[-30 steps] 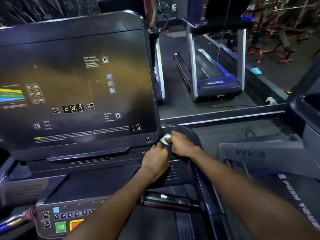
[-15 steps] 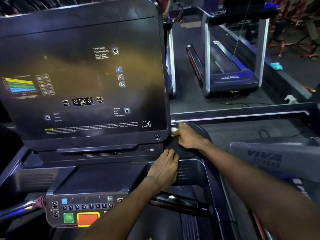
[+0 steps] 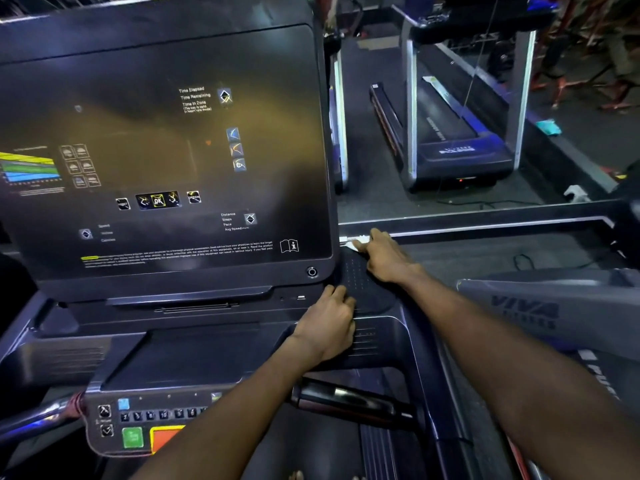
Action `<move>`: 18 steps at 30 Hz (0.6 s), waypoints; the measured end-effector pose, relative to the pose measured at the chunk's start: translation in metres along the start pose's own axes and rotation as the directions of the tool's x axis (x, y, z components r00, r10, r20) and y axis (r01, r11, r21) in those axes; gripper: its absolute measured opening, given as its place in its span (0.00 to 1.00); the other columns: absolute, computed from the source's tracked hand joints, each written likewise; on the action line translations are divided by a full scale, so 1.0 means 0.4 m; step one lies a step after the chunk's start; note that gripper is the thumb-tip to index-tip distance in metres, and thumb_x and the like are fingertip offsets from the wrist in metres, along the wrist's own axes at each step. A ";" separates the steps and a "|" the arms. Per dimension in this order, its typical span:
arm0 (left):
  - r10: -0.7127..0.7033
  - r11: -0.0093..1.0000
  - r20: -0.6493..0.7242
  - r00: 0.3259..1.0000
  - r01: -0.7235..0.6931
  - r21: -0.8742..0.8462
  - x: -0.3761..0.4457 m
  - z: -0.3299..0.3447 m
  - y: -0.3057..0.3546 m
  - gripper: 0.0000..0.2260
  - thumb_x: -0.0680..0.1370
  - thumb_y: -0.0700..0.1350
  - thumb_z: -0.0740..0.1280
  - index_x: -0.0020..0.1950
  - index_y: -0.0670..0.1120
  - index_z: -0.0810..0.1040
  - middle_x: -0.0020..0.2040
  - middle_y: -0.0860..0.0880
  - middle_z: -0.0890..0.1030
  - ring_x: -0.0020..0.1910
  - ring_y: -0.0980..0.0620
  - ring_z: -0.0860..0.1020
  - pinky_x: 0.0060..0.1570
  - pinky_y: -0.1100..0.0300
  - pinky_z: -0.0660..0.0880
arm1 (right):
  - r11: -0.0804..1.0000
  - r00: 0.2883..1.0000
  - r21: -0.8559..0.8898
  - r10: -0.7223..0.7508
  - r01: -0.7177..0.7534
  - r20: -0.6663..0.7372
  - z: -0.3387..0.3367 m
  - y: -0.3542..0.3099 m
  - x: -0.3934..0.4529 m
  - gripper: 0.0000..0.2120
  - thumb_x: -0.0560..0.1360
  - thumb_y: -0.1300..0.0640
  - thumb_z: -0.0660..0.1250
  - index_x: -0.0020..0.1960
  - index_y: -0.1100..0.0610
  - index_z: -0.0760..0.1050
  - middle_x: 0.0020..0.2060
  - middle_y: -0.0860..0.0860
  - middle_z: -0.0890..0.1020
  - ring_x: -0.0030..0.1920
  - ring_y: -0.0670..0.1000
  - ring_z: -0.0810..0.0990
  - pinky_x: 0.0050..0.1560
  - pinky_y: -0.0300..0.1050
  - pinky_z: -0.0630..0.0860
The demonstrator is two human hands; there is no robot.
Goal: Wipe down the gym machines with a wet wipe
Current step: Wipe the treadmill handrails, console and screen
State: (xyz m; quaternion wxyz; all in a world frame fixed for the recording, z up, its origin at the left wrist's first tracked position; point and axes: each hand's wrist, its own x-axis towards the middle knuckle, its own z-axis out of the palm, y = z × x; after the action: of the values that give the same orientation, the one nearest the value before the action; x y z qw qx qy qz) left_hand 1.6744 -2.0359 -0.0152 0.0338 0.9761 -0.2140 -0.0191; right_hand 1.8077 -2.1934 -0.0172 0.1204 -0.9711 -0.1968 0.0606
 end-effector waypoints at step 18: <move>-0.133 0.987 0.071 0.989 0.138 -0.080 0.073 -0.028 0.028 0.15 0.79 0.46 0.59 0.60 0.40 0.75 0.60 0.39 0.74 0.62 0.40 0.71 0.60 0.47 0.72 | 0.988 0.987 0.076 0.144 -0.138 -0.077 0.029 0.061 -0.130 0.32 0.75 0.66 0.57 0.78 0.54 0.63 0.72 0.58 0.69 0.70 0.61 0.69 0.68 0.56 0.69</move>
State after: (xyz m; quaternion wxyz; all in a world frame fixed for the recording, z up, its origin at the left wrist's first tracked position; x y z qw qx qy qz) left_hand 1.6966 -2.0577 -0.0040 0.0670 0.9849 -0.1471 -0.0624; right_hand 1.7671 -2.2336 -0.0311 0.1577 -0.9795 -0.1202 0.0356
